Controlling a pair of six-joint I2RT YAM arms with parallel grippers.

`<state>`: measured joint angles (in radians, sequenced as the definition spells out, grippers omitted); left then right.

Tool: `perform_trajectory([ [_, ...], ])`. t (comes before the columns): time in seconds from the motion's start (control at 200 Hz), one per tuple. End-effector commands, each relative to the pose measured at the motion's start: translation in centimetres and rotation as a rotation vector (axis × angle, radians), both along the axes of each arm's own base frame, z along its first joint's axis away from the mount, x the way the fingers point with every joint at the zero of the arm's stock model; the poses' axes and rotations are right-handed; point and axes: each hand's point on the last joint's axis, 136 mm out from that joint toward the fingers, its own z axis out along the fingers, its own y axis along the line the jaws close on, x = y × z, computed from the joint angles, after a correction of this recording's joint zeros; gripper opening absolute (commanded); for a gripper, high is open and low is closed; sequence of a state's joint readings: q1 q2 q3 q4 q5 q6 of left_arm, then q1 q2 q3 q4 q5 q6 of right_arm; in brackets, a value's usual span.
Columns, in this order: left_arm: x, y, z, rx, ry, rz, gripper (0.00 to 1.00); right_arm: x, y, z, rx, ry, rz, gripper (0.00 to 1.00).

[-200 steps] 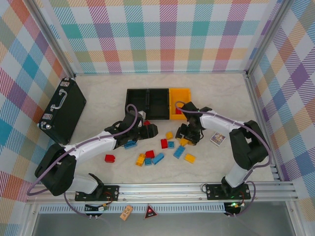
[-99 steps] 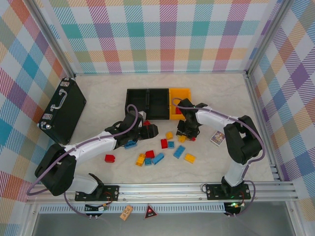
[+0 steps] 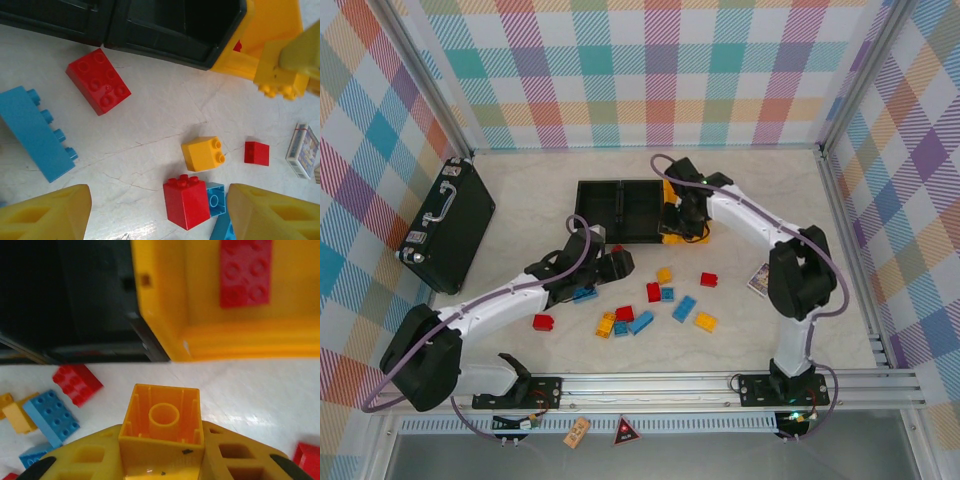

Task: Sort the legos into containers by color
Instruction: Place the lego in the container.

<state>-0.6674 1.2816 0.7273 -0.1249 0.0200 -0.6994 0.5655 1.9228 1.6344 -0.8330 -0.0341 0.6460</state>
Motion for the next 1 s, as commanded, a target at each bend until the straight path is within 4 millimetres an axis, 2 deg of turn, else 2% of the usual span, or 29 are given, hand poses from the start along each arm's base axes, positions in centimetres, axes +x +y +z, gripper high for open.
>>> perform_trajectory([
  [0.0, -0.9, 1.3, -0.4, 0.034, 0.018, 0.043, 0.72, 0.8, 1.4, 0.1, -0.024, 0.000, 0.070, 0.29],
  [0.235, -1.8, 3.2, -0.2, 0.063, 0.008, 0.094, 0.72, 4.2, 3.9, -0.6, -0.024, -0.014, 0.107, 0.29],
  [0.53, -2.1, 4.2, 0.0, 0.075, 0.001, 0.119, 0.72, 6.6, 5.9, -2.3, -0.033, 0.002, 0.118, 0.31],
  [0.615, -2.1, 4.3, -0.1, 0.079, -0.001, 0.122, 0.73, 7.0, 6.3, -2.5, -0.031, 0.003, 0.121, 0.33],
  [0.795, -2.0, 4.4, 0.1, 0.080, -0.007, 0.133, 0.72, 7.0, 7.0, -1.9, -0.031, -0.013, 0.139, 0.47],
  [0.995, -2.3, 4.9, -0.8, 0.113, 0.029, 0.147, 0.73, 6.4, 6.7, -0.2, -0.023, -0.036, 0.150, 0.47],
])
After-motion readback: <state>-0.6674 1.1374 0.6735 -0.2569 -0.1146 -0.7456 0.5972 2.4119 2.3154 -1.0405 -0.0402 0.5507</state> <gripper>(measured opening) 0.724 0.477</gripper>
